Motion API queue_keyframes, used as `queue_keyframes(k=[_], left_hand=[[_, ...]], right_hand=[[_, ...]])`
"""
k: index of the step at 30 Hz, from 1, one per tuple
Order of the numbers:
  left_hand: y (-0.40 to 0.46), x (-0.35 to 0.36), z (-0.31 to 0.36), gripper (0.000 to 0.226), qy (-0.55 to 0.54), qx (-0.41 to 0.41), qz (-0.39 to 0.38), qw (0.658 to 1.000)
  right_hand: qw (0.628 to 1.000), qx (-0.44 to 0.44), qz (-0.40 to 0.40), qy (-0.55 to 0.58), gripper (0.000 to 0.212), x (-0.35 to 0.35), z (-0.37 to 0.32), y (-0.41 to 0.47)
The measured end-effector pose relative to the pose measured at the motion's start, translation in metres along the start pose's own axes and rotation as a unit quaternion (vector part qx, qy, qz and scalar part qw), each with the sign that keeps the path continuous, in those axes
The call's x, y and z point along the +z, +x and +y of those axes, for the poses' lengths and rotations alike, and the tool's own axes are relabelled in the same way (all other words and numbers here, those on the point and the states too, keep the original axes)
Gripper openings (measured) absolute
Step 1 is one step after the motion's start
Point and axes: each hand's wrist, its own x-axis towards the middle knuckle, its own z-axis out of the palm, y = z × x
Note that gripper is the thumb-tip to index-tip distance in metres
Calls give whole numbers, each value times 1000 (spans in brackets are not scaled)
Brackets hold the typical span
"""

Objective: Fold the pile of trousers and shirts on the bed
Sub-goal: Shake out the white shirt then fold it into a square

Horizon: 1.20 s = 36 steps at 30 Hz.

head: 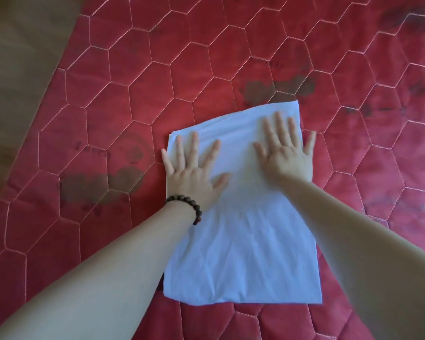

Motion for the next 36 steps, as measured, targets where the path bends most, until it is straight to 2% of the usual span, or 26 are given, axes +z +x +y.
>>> queue_keyframes(k=[2, 4, 5, 7, 9, 11, 14, 18, 20, 21, 23, 25, 26, 29, 32, 34, 36], left_hand=[[-4, -9, -10, 71, -21, -39, -14, 999], [-19, -16, -22, 73, -33, -75, -13, 997], [-32, -18, -26, 73, -31, -72, 0, 997], [-68, -18, -20, 71, -17, 4, 43, 999], [-107, -8, 0, 68, -9, 116, 58, 992], [-135, 5, 12, 66, 23, 167, 28, 985], [-147, 19, -8, 70, 69, 165, -17, 984], [-152, 15, -45, 69, 74, 109, -12, 991], [-163, 8, -50, 72, 61, 72, 8, 996], [-171, 6, -47, 76, 53, 75, 25, 995], [-190, 7, -37, 88, 36, 141, 50, 988], [-209, 13, -19, 93, 38, 222, 44, 973], [-214, 16, -10, 91, 50, 239, 30, 969], [-211, 21, 17, 77, 108, 206, 15, 972], [-201, 25, 33, 54, 160, 200, 52, 965], [-199, 27, 31, 49, 154, 222, 80, 960], [-199, 24, 21, 49, 143, 234, 99, 957]], right_hand=[[994, 104, -18, 23, 66, -6, 18, -11], [992, 125, 20, 28, 66, -12, 24, -37], [993, 92, 60, 30, 63, -13, 20, -54], [992, -24, 108, 56, 57, -9, -6, -95], [982, -137, 92, 88, 54, 6, -40, -136], [977, -185, 41, 97, 52, 23, -57, -167], [987, -149, -7, 54, 57, 33, -34, -184], [999, -20, -27, 3, 66, 33, 32, -195], [999, 12, -28, -18, 72, 27, 52, -204], [1000, -4, -17, -21, 74, 23, 53, -211], [993, -118, 7, -6, 76, 17, 37, -228], [968, -250, 10, 17, 77, 20, 7, -249], [960, -278, 6, 18, 76, 23, -7, -257], [968, -251, 23, 21, 65, 34, -35, -264], [969, -240, 57, 20, 50, 40, -41, -263], [965, -249, 74, 22, 40, 43, -38, -265], [965, -248, 76, 27, 42, 40, -32, -267]])
